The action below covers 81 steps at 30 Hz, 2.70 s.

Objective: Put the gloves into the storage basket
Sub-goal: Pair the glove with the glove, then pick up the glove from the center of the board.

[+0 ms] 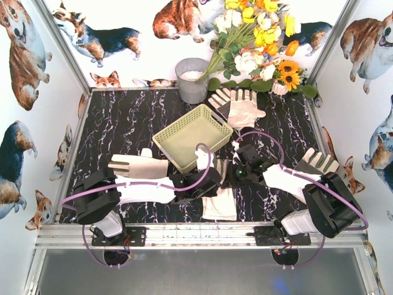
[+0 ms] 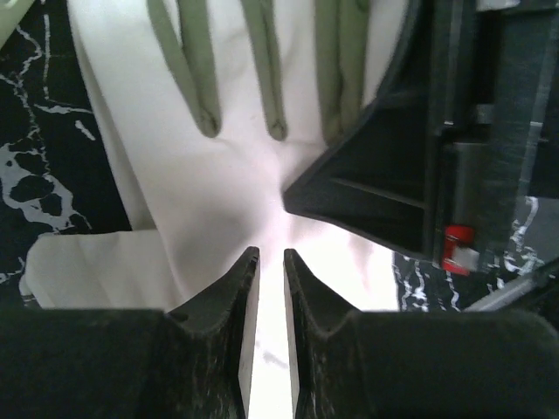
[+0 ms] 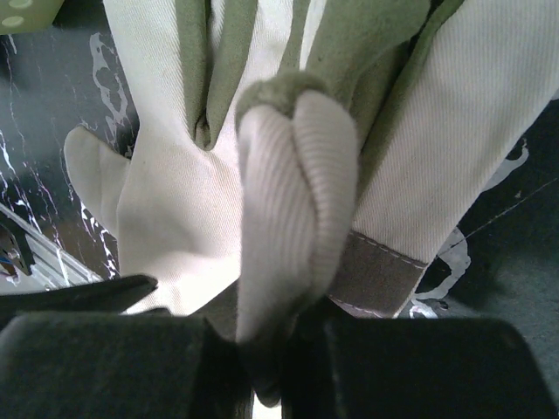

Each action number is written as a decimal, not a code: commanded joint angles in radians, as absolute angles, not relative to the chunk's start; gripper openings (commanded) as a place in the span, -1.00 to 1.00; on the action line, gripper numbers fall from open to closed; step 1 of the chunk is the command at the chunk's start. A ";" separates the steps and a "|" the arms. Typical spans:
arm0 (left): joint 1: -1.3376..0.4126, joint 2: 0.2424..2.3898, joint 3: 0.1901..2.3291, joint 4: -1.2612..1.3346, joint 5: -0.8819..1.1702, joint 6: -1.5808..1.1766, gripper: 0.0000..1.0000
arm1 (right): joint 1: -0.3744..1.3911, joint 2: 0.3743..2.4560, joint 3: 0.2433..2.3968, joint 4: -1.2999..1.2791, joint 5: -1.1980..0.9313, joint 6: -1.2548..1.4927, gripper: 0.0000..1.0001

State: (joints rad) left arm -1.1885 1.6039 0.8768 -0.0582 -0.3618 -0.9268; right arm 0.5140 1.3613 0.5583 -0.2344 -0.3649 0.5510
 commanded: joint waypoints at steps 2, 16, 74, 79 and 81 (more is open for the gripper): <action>-1.169 1.681 0.898 -0.131 -0.366 -0.933 -0.75 | 0.508 1.340 0.543 -0.217 -0.348 0.543 -1.00; -1.172 1.768 0.895 -0.230 -0.305 -0.922 -0.82 | 0.434 1.165 0.585 -0.386 -0.338 0.478 -0.42; -0.892 1.365 0.538 -0.013 -0.020 -1.061 0.42 | 0.402 0.986 0.551 -0.585 -0.404 0.438 0.29; -0.871 1.414 0.524 0.073 0.025 -1.061 0.37 | 0.401 1.083 0.552 -0.546 -0.464 0.427 0.10; -0.871 1.432 0.530 0.079 0.031 -1.061 0.31 | 0.400 1.142 0.564 -0.548 -0.475 0.417 0.02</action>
State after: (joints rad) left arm -0.8787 1.3880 0.5476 0.0273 -0.0113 -1.0737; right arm 0.4038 1.0710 0.5419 -0.6010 -0.4225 0.4423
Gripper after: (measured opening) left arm 0.675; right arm 0.544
